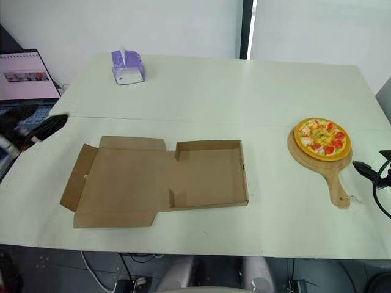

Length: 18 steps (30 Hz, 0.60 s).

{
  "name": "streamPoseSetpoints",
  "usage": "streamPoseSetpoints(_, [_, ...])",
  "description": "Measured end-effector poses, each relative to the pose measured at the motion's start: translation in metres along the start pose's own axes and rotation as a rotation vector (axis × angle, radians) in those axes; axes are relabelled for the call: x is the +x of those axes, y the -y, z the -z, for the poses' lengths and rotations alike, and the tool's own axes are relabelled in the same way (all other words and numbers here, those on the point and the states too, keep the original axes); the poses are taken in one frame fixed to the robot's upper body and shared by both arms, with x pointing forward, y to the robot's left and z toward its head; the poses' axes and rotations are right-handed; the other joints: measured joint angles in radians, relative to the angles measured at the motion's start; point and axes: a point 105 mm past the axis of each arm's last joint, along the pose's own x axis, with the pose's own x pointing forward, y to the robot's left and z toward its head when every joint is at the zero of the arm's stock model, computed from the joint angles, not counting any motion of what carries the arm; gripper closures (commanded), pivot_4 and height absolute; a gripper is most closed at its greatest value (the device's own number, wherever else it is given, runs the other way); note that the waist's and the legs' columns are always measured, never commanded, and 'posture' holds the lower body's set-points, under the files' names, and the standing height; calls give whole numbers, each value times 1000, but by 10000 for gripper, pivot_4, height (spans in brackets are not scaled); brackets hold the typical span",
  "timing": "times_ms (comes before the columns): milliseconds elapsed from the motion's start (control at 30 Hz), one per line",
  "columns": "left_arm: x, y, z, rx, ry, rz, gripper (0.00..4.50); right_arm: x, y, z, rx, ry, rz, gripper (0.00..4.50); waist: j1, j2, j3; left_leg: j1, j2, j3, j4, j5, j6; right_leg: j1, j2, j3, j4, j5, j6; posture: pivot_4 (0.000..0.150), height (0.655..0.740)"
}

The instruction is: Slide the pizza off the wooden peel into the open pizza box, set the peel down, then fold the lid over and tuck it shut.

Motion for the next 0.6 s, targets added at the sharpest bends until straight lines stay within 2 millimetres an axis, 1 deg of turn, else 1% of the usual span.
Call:
streamPoseSetpoints(67, [20, 27, -16, 13, 26, 132, 323, 0, -11, 1, 15, -1, -26, 0, -1, 0, 0, 0, 0, 0, 0, 0, 0, 0, 0, 0, 0, 0, 0, 1500, 7400])
streamPoseSetpoints(133, [39, 61, -31, 32, 47, 294, 323, 0, -27, 2, 46, 3, -61, 0, -2, 0, 0, 0, 0, 0, 0, 0, -1, 0, 1, 0, 0, 0, 0, 1500, 7400])
streamPoseSetpoints(167, [48, 81, -38, 45, 59, 386, 323, 0, -36, 5, 64, 1, -77, 0, -2, 0, 0, 0, 0, 0, 0, 1, -1, 0, 1, 0, 0, 0, 0, 1500, 7400])
streamPoseSetpoints(267, [63, 139, -56, 84, 100, 629, 323, 0, -60, 17, 94, -32, -110, 0, -4, 0, 0, 0, 0, 0, 1, 1, -2, 1, 1, 1, 0, 0, 0, 1500, 7400])
streamPoseSetpoints(333, [66, 174, -63, 126, 114, 770, 323, 3, -66, 26, 123, -62, -95, 0, -10, 0, 0, 0, 0, 2, 1, 2, -3, 1, 2, 3, 1, 0, 0, 1500, 7400])
streamPoseSetpoints(433, [66, 209, -61, 141, 131, 919, 323, 9, -62, 37, 139, -99, -35, 0, -14, 0, 0, 1, 1, 2, 1, 3, -4, 3, 3, 4, 1, 0, 0, 1500, 7400])
streamPoseSetpoints(500, [68, 227, -57, 140, 133, 990, 323, 17, -60, 41, 146, -108, -11, 0, -14, 0, 0, 1, 1, 2, 1, 3, -6, 3, 5, 5, 1, 0, 0, 1500, 7400])
streamPoseSetpoints(600, [69, 241, -54, 142, 138, 1037, 323, 25, -59, 49, 140, -139, 5, 0, -13, 0, 0, 1, 2, 1, 1, 4, -6, 3, 7, 5, 1, 0, 0, 1500, 7400])
